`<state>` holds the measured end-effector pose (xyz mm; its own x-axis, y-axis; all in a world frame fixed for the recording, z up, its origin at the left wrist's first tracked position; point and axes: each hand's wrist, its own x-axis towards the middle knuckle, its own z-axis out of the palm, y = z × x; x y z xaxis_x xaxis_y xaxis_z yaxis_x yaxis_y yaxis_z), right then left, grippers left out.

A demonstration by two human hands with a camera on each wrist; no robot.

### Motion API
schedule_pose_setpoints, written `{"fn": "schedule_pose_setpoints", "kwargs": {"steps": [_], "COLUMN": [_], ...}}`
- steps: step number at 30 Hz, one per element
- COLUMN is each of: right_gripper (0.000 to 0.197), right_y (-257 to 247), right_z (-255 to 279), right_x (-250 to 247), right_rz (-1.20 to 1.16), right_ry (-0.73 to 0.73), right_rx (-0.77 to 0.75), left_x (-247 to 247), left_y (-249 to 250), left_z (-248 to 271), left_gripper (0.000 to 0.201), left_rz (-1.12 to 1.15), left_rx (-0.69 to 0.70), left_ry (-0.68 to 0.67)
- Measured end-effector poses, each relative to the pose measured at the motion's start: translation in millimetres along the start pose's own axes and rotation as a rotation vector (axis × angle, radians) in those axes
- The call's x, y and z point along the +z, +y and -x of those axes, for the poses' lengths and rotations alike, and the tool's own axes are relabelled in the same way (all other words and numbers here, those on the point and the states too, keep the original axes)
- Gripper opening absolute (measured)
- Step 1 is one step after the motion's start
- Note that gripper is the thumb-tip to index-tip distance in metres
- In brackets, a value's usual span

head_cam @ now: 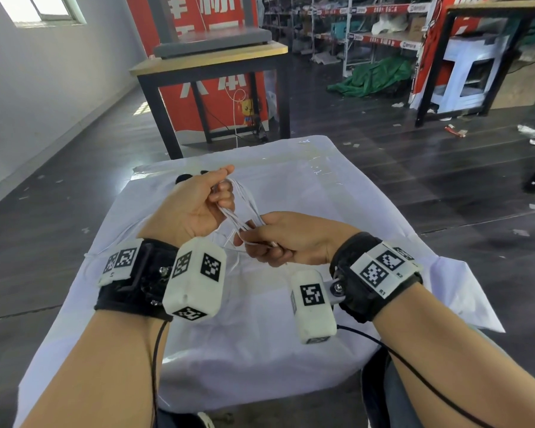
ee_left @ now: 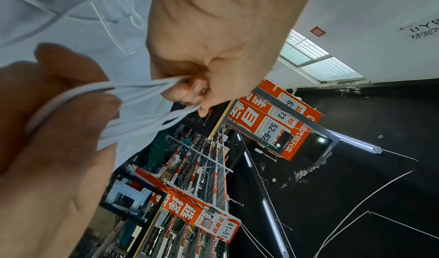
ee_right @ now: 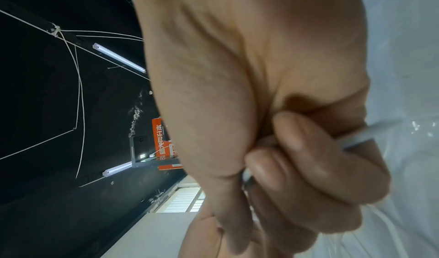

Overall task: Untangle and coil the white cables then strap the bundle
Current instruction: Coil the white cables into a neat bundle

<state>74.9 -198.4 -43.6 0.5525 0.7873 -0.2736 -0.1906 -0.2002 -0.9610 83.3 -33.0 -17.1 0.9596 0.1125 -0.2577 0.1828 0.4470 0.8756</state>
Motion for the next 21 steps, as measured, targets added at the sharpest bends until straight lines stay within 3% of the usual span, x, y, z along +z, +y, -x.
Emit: {"fn": "schedule_pose_setpoints", "kwargs": {"steps": [6, 12, 14, 18, 21], "right_gripper": [0.04, 0.031, 0.028, 0.026, 0.024], "right_y": [-1, -2, 0, -1, -4], "right_z": [-1, 1, 2, 0, -4], "right_x": [1, -1, -2, -7, -14], "right_rz": [0.007, 0.012, -0.049, -0.355, -0.63], "right_ry": [-0.025, -0.041, -0.001, 0.182, 0.352], "right_rx": [0.0, -0.039, -0.079, -0.226, -0.364], "left_x": [3, 6, 5, 3, 12], "left_y": [-3, -4, -3, -3, -11], "left_z": [2, 5, 6, 7, 14], "left_gripper": [0.013, 0.011, 0.018, 0.026, 0.018], "left_rz": [0.015, -0.046, -0.149, -0.572, -0.792], "left_rx": [0.035, 0.108, 0.163, 0.242, 0.179], "left_ry": [0.044, 0.061, 0.063, 0.104, -0.077]}}
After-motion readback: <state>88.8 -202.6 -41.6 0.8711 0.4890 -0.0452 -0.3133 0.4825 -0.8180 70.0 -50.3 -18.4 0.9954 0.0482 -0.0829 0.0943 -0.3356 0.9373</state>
